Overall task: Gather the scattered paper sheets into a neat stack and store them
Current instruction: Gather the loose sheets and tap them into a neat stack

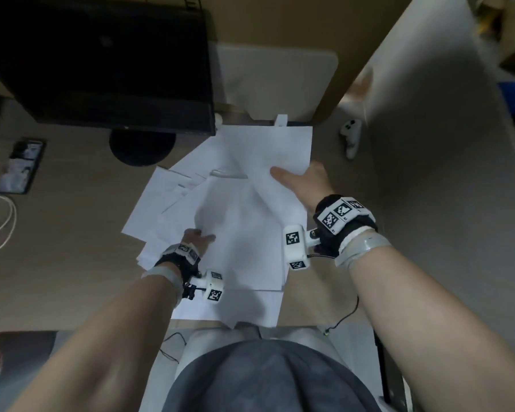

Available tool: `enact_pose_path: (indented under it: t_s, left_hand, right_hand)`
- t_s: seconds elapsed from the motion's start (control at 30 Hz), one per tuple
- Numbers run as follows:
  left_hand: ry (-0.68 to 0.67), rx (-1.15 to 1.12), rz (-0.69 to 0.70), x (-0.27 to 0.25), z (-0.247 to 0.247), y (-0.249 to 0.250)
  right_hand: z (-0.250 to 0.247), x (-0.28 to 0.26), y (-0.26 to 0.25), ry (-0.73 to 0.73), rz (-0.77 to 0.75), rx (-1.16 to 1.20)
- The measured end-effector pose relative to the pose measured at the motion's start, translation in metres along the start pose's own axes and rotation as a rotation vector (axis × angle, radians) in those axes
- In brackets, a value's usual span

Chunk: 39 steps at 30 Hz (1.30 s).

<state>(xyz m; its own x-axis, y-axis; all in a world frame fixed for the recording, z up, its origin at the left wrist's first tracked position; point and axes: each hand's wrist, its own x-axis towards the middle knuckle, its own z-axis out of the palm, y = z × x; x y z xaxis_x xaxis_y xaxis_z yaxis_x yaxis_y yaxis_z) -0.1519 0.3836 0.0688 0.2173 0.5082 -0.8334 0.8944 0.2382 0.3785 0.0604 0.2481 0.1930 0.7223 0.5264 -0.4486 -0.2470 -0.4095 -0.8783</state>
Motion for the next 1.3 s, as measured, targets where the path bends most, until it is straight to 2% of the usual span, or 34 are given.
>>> enact_pose_path:
  t_s: [0.07, 0.13, 0.2, 0.3, 0.4, 0.53, 0.6, 0.67, 0.7, 0.8, 0.87, 0.97, 1.03, 1.17, 1.3]
  left_hand:
    - [-0.096, -0.295, 0.01, -0.004, -0.011, -0.002]
    - [-0.195, -0.471, -0.008, -0.009, -0.023, -0.005]
    - [-0.232, -0.508, -0.004, -0.001, -0.035, -0.015]
    - [-0.212, -0.397, 0.093, 0.018, -0.047, -0.028]
    - [-0.322, -0.534, -0.05, 0.014, -0.048, -0.018]
    - [-0.292, -0.507, -0.084, 0.018, -0.035, -0.006]
    - [-0.287, -0.436, -0.093, 0.023, -0.025, -0.004]
    - [-0.255, -0.363, -0.08, 0.026, -0.017, 0.002]
    - [-0.225, -0.324, -0.065, 0.025, -0.013, 0.007]
    - [-0.079, -0.18, -0.042, 0.034, 0.002, 0.014]
    - [-0.053, -0.144, -0.041, 0.033, 0.01, 0.02]
    - [-0.053, -0.109, -0.045, 0.029, 0.027, 0.024]
    - [-0.003, -0.103, -0.016, 0.023, 0.037, 0.027]
    - [0.025, -0.165, 0.066, 0.004, 0.055, 0.032]
    - [0.015, -0.316, 0.105, -0.01, 0.066, 0.031]
  right_hand:
    - [0.024, -0.004, 0.003, -0.06, 0.016, 0.028]
    - [0.046, -0.005, 0.008, -0.095, 0.029, 0.02]
    - [0.06, -0.005, 0.012, -0.089, 0.03, -0.015]
    - [0.065, -0.005, 0.015, -0.01, 0.039, -0.169]
    - [0.058, 0.0, 0.035, 0.1, 0.094, -0.306]
    - [0.053, 0.018, 0.072, 0.133, 0.24, -0.366]
    - [0.054, 0.031, 0.084, 0.129, 0.246, -0.407]
    - [0.056, 0.047, 0.1, 0.149, 0.265, -0.332]
    - [0.055, 0.051, 0.104, 0.149, 0.311, -0.334]
    - [0.042, 0.063, 0.13, 0.145, 0.545, -0.537]
    - [0.034, 0.063, 0.135, 0.095, 0.619, -0.561]
    - [0.027, 0.066, 0.137, -0.013, 0.6, -0.56]
    - [0.018, 0.07, 0.135, -0.04, 0.599, -0.549]
    - [-0.002, 0.078, 0.137, -0.051, 0.626, -0.425]
    - [-0.015, 0.076, 0.139, 0.024, 0.687, -0.328]
